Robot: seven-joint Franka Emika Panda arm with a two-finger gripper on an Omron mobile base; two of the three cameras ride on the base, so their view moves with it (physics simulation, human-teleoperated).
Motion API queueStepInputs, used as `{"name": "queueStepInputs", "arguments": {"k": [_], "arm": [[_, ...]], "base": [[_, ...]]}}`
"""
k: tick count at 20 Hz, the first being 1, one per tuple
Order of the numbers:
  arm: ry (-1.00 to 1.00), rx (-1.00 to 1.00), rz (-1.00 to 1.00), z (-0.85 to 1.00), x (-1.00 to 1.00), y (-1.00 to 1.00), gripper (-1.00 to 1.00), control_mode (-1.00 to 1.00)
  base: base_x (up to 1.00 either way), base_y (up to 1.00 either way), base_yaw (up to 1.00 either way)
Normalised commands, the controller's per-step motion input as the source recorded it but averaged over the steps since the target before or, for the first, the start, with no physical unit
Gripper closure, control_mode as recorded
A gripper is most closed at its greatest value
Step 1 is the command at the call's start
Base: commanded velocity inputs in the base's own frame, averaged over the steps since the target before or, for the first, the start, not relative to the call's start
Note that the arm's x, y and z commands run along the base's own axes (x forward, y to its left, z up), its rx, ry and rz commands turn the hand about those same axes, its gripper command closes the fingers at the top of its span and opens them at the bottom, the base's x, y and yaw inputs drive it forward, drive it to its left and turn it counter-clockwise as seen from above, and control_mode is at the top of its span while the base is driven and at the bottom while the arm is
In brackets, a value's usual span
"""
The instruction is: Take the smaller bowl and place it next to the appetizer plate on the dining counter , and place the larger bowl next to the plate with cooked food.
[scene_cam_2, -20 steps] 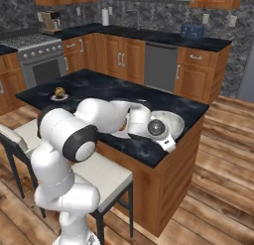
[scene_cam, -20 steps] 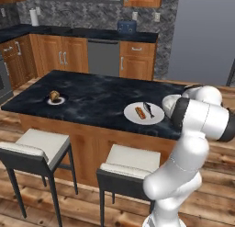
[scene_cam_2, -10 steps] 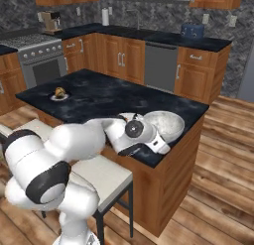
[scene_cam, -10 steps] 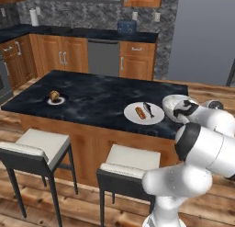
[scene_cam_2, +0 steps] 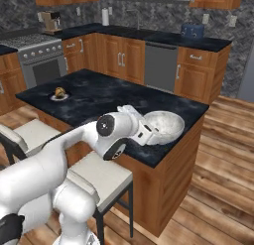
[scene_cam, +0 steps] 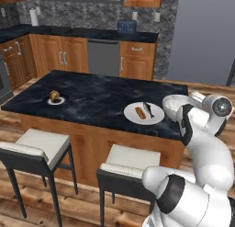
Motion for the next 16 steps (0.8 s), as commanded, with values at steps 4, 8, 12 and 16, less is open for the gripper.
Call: {"name": "queueStepInputs", "arguments": {"k": [4,8,12,16], "arm": [[0.0,-0.02,0.13,0.69,-0.67,0.87,-1.0,-1.0],[0.18,0.0,0.27,0.32,-0.8,0.92,-1.0,-1.0],[0.33,0.0,0.34,0.32,-0.7,0.36,-1.0,-1.0],[0.31,0.0,0.4,0.2,-0.55,0.07,-1.0,-1.0]], "base": [[0.0,0.0,0.0],[0.0,0.0,0.0],[0.0,0.0,0.0],[0.0,0.0,0.0]]}}
